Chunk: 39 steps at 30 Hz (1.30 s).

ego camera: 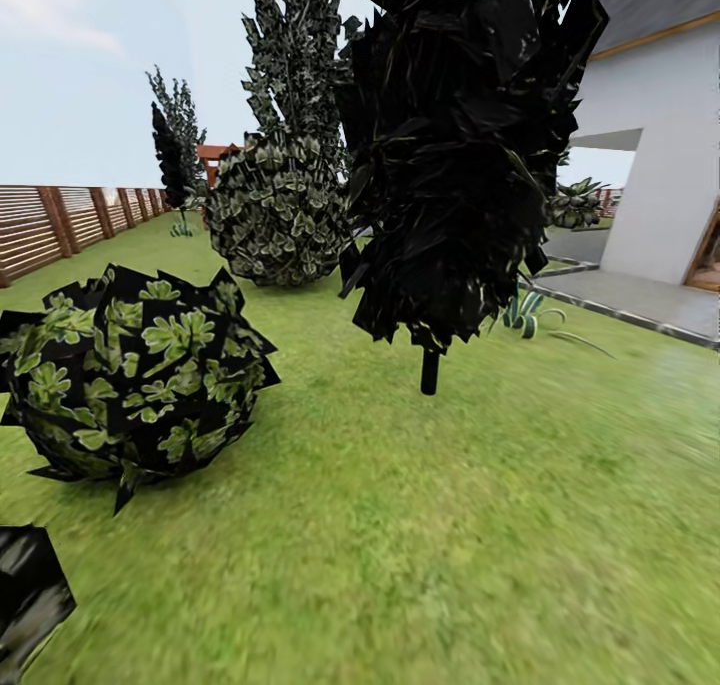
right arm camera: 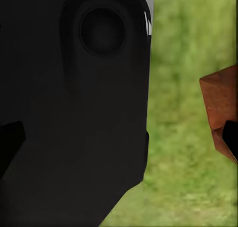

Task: Take the three Easter eggs out of the wicker basket on the lawn in the garden, then place them on the lawn next to a single tree (choose any tree) so that all three eggs are next to the same tree and none are left in the basket.

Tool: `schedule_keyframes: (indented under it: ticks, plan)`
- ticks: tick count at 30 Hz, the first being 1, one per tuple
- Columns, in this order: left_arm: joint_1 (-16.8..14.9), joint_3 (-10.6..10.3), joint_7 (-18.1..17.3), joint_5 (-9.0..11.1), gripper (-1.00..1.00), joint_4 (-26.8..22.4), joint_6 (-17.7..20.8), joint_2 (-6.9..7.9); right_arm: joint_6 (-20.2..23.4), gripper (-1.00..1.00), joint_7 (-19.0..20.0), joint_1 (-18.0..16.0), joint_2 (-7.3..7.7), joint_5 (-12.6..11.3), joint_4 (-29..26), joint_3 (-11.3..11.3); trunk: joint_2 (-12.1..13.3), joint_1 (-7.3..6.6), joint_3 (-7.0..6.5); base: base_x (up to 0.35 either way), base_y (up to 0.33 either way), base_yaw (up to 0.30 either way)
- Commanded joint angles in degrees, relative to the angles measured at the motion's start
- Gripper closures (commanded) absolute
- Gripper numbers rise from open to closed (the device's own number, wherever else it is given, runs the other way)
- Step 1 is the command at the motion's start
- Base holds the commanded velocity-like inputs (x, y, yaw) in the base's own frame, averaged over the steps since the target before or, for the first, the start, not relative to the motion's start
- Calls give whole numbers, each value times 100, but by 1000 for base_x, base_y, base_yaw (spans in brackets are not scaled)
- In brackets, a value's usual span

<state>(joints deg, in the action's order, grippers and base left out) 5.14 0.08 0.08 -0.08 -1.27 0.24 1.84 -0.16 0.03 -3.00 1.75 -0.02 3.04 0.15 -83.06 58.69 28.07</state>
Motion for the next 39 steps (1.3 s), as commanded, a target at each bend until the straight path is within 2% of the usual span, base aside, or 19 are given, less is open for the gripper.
schedule_keyframes:
  ticks: [1,34,39]
  plan:
    - [4,1,1,-1,-100,-13,3,0,-2,-100,5,-8,0,4,12,2,-2,3,4,331,0,-177]
    - [4,1,1,-1,-100,-13,2,0,-10,-100,15,-8,1,2,12,0,-2,3,4,331,0,-293]
    - [4,-5,1,-7,-100,-13,-5,0,-3,-100,-2,-8,1,-7,12,-1,-2,3,4,271,0,-92]
